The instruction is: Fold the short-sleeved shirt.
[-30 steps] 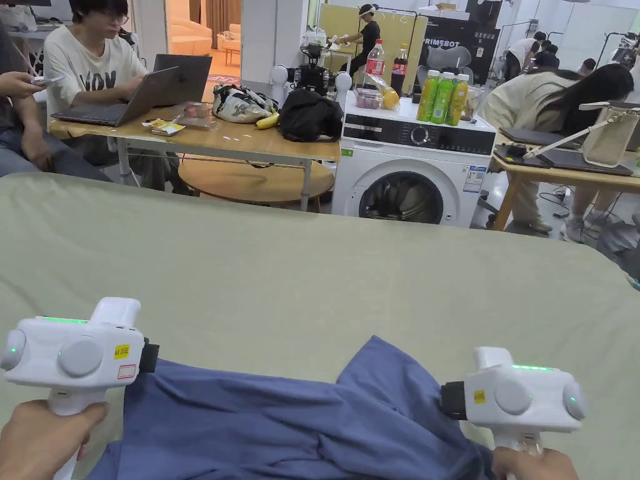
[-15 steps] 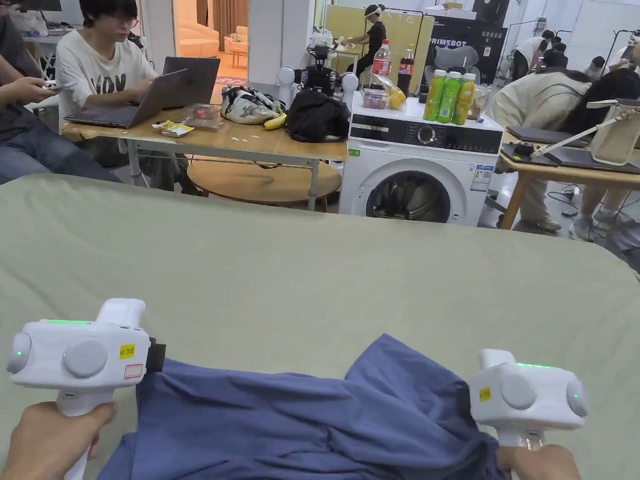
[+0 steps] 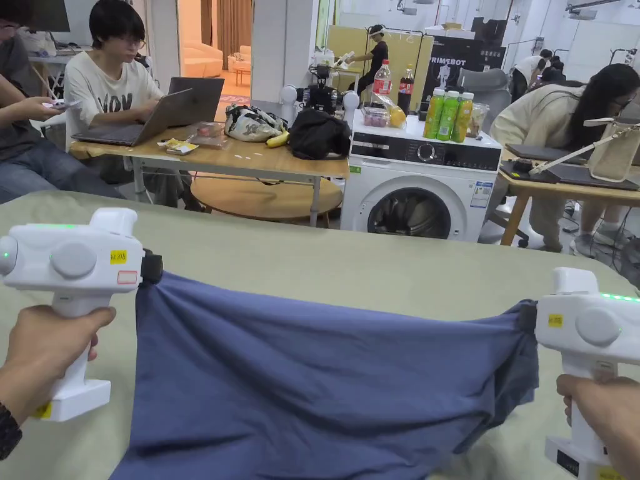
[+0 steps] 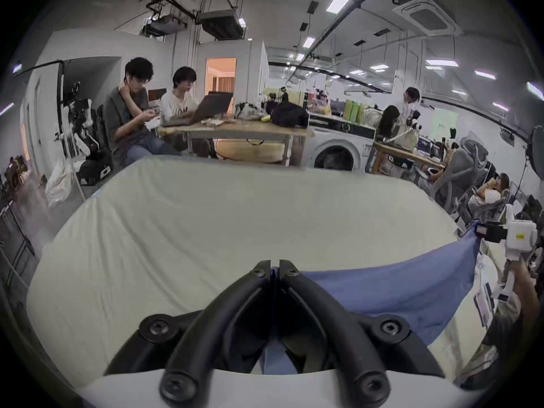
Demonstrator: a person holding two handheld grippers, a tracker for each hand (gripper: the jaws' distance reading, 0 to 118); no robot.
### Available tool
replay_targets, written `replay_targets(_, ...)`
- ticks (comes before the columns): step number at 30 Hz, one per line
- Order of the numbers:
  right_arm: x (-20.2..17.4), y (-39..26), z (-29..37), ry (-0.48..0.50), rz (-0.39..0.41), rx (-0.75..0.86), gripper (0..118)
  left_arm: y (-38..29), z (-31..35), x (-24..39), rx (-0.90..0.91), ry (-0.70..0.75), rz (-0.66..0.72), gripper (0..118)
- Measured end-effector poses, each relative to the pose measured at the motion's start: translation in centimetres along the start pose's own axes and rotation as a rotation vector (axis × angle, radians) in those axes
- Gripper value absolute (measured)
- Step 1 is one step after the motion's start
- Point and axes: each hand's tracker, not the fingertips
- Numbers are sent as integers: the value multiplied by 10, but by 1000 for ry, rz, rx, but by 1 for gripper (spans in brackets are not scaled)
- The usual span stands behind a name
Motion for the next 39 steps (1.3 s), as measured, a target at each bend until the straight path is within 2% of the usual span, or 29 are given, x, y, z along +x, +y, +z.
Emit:
replay_targets(5,-8,44,17,-6,-8,74,0,46,3,5,48,11,-12,0)
replay_targets(15,-37,137,23,-25,25,187,0,139,-1,-1,121,56,-33,0)
replay_targets(27,-60,252,39,-61,52,324,0,240,26,-2,262,100,-67,0)
replay_targets(33,-63,292,56,-77,60,385,0,276,44,0,315,102,-42,0)
replay_targets(39,-62,303,74,-81,70,454,0,281,54,7,354,120,-66,0)
